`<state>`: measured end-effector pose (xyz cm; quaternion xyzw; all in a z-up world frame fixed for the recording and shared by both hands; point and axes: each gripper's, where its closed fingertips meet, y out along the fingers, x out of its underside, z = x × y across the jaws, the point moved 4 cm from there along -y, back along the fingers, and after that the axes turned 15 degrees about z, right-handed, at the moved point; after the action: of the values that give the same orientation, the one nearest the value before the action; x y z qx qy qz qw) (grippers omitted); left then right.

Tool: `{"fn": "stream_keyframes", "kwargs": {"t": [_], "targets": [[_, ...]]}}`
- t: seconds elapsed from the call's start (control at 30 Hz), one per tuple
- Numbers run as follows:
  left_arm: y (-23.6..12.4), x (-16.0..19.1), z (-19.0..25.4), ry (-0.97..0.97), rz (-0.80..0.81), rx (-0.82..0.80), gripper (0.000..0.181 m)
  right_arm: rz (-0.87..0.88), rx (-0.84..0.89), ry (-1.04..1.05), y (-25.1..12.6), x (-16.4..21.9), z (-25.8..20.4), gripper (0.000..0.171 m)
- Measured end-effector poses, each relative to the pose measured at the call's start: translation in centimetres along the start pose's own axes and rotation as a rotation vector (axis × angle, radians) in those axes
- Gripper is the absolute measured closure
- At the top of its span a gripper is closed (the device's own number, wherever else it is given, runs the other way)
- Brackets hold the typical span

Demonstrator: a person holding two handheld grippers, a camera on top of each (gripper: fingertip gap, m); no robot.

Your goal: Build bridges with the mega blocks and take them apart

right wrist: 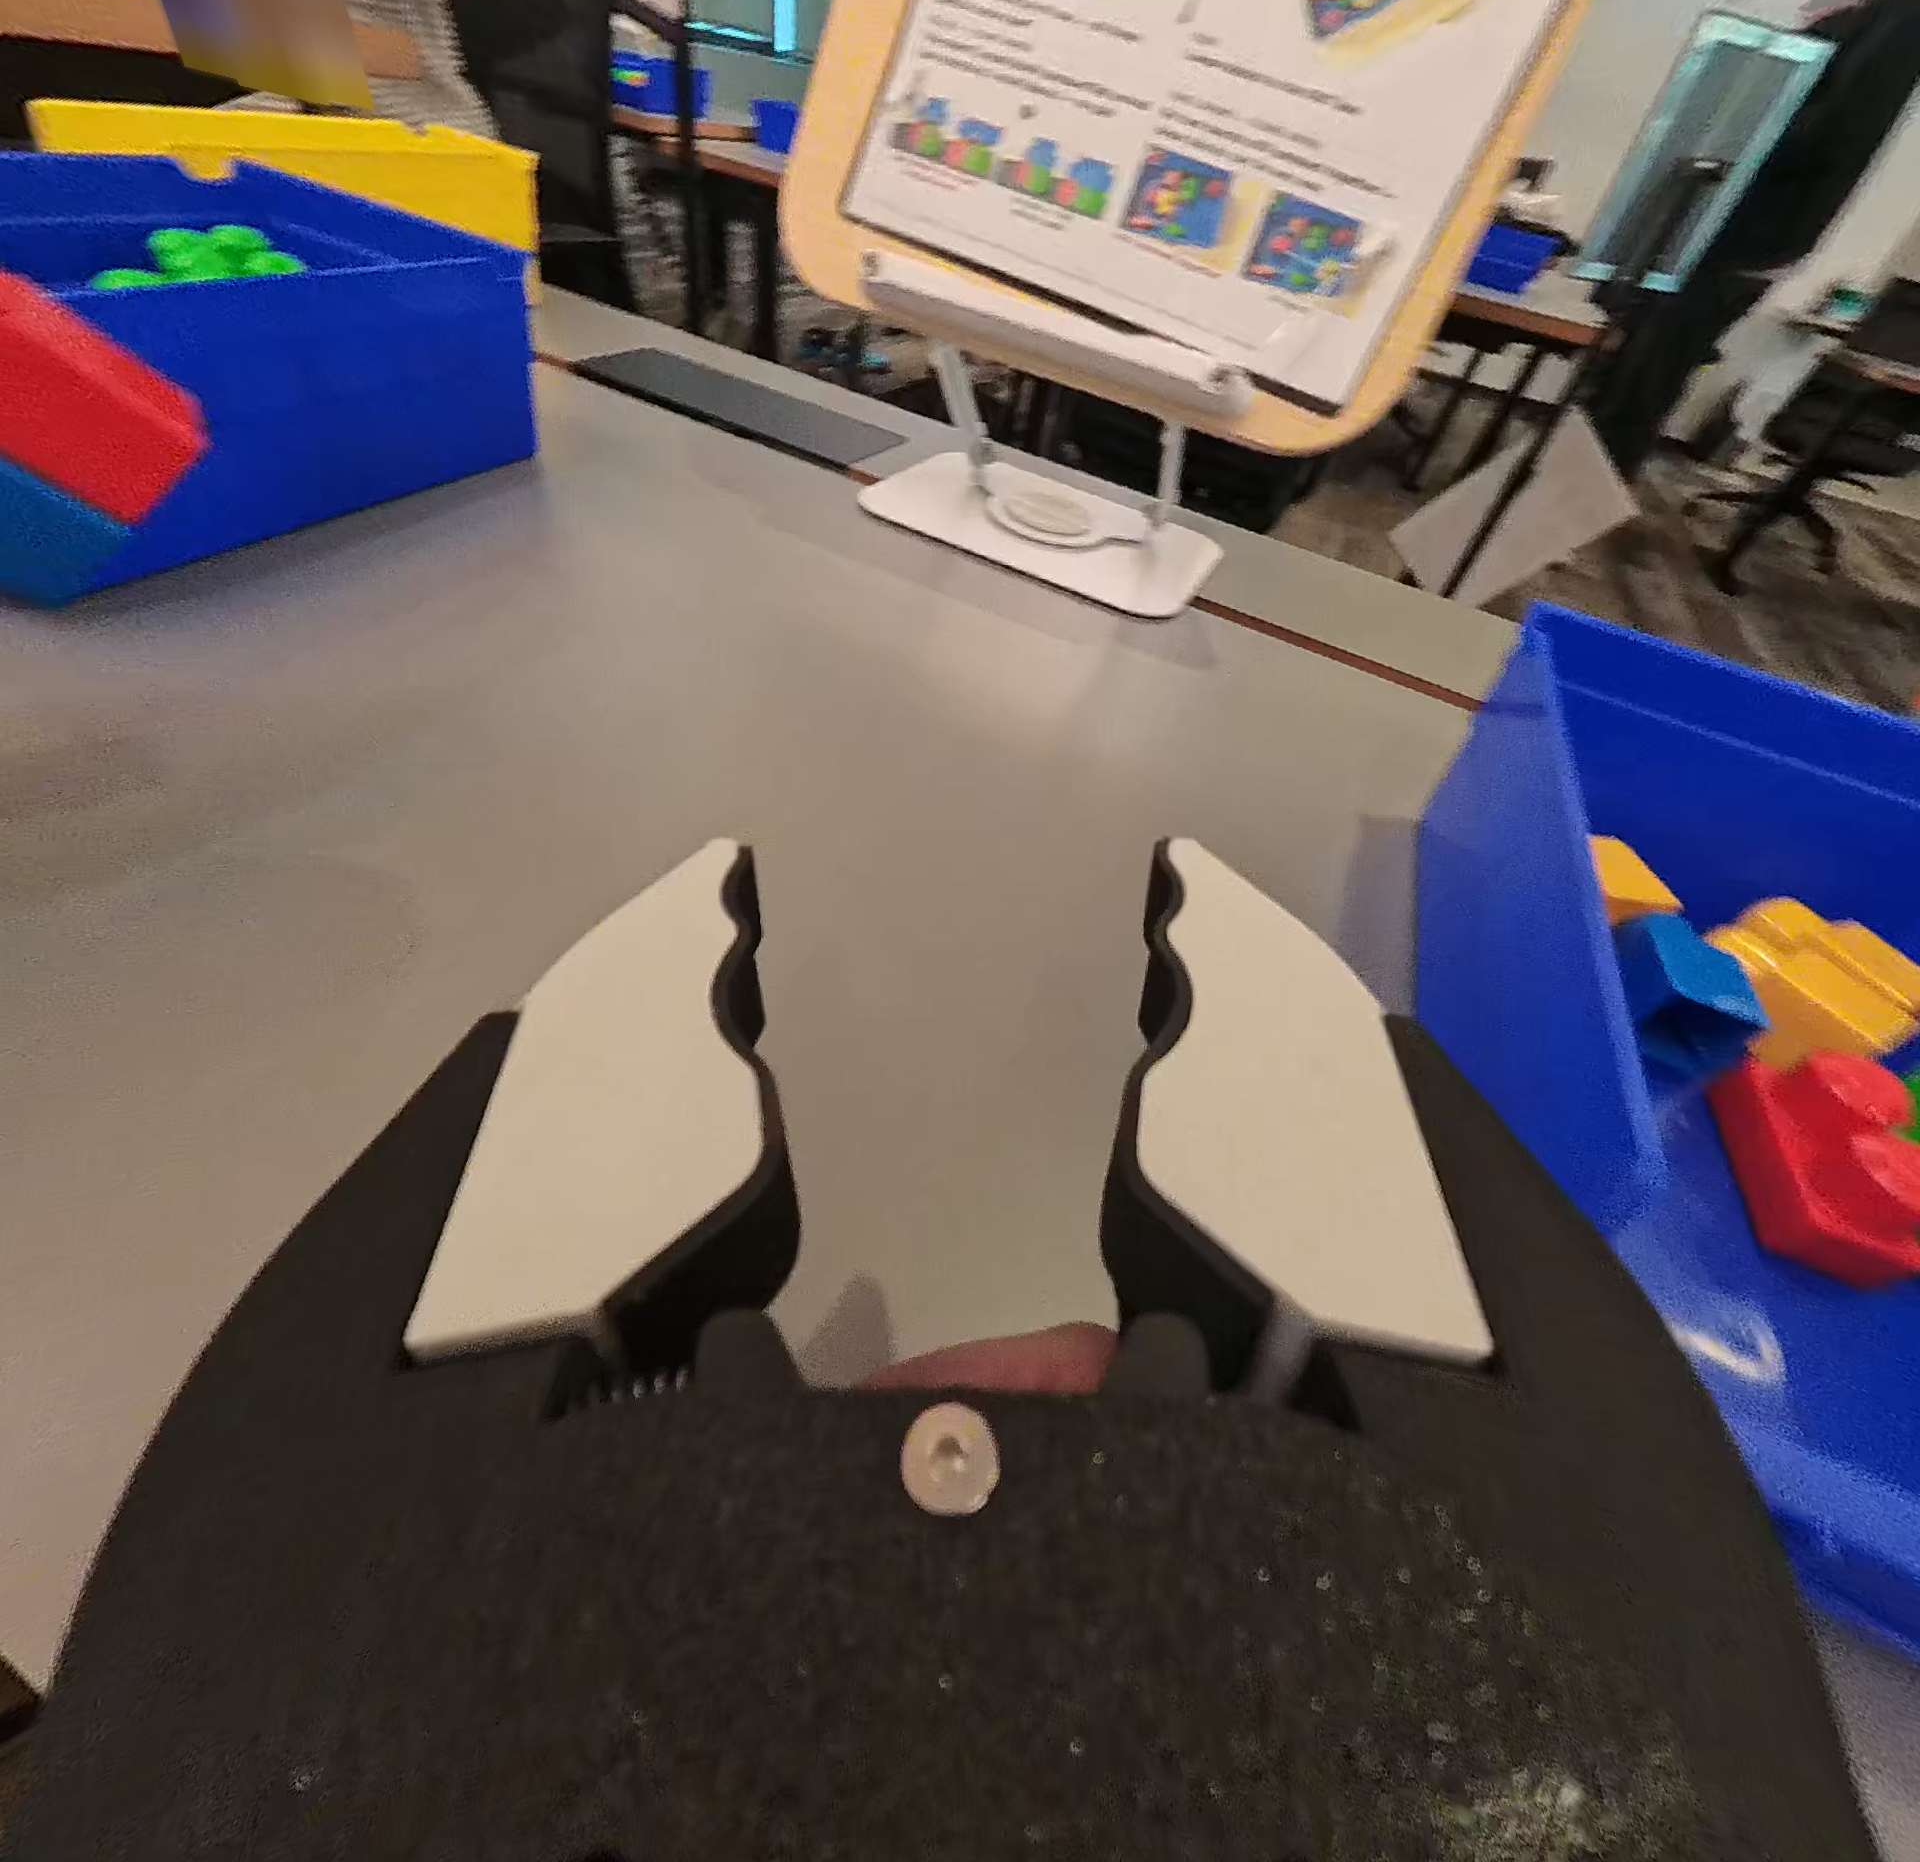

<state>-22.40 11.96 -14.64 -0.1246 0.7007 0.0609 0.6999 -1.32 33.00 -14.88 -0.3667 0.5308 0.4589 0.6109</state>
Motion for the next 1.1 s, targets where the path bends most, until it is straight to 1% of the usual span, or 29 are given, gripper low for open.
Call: {"fn": "stream_keyframes", "kwargs": {"t": [0.07, 0.2, 0.3, 0.4, 0.53, 0.6, 0.67, 0.8, 1.1], "targets": [[1.1, -0.7, 0.9, -0.023, -0.003, 0.14, 0.145, -0.006, -0.105, -0.018, 1.0, -0.5, -0.6, 0.098], [3.2, -1.9, 2.8, 0.012, -0.014, 0.363, 0.145, -0.015, -0.32, -0.117, 3.0, -1.6, -2.3, 0.097], [4.4, -2.4, 4.5, 0.061, -0.007, 0.52, 0.145, -0.015, -0.516, -0.178, 4.2, -2.4, -4.4, 0.103], [5.4, -2.6, 5.9, 0.123, 0.014, 0.657, 0.145, -0.031, -0.687, -0.21, 5.0, -2.7, -6.2, 0.104], [6.0, -2.9, 7.6, 0.151, 0.017, 0.789, 0.145, -0.049, -0.784, -0.291, 6.1, -2.7, -7.4, 0.102], [6.2, -2.5, 8.4, 0.185, 0.002, 0.83, 0.145, -0.053, -0.808, -0.309, 6.4, -2.7, -7.6, 0.108], [6.1, -2.1, 9.2, 0.204, -0.008, 0.884, 0.145, -0.056, -0.851, -0.311, 6.3, -2.6, -7.7, 0.117], [6.3, -1.5, 10.0, 0.222, -0.022, 0.92, 0.145, -0.098, -0.946, -0.279, 5.7, -1.7, -8.1, 0.133], [6.1, -1.1, 10.6, 0.234, -0.019, 0.94, 0.145, -0.114, -0.993, -0.275, 5.1, -1.2, -7.9, 0.135]]}}
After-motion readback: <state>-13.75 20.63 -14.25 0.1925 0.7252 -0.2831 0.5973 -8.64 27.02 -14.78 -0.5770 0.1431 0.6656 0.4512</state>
